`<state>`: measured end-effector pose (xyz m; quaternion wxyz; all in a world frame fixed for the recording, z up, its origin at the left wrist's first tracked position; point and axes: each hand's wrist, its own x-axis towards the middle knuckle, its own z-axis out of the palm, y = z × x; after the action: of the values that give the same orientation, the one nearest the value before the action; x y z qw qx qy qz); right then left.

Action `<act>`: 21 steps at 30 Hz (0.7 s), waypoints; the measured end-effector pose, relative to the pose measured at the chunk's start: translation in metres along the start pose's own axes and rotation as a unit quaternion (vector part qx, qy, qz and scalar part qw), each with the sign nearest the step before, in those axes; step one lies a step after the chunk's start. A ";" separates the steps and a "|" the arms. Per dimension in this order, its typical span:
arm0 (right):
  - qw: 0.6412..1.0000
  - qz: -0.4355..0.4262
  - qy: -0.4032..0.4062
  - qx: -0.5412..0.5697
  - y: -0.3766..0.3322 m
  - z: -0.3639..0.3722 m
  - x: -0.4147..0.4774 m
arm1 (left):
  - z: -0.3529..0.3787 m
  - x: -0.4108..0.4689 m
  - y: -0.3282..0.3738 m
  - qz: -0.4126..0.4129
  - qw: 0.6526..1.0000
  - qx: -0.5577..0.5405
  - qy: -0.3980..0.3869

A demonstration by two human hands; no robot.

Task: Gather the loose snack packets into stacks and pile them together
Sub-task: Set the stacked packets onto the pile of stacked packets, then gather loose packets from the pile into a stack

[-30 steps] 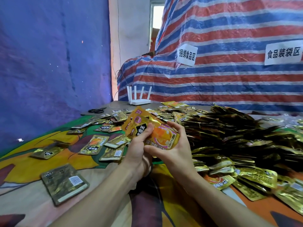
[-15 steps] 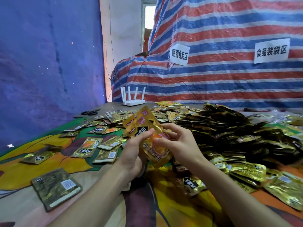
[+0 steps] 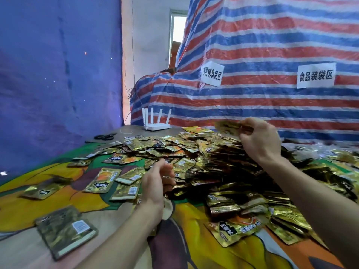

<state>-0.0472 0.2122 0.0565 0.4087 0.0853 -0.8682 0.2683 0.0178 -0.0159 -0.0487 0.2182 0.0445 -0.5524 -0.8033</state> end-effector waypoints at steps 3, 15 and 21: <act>0.986 -0.015 -0.124 -0.114 0.008 0.012 -0.014 | 0.003 -0.005 -0.007 0.065 0.994 0.077 -0.049; 0.992 -0.122 -0.018 -0.039 -0.031 0.018 -0.022 | 0.003 -0.018 0.022 0.362 0.785 0.489 -0.116; 0.917 -0.188 -0.348 0.042 -0.094 0.066 -0.051 | -0.057 0.051 0.069 0.047 0.714 0.697 -0.047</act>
<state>-0.0236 0.0939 0.0205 0.1192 0.3521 -0.9115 0.1761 0.0110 -0.1063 0.0003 0.1367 0.1198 -0.9667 -0.1803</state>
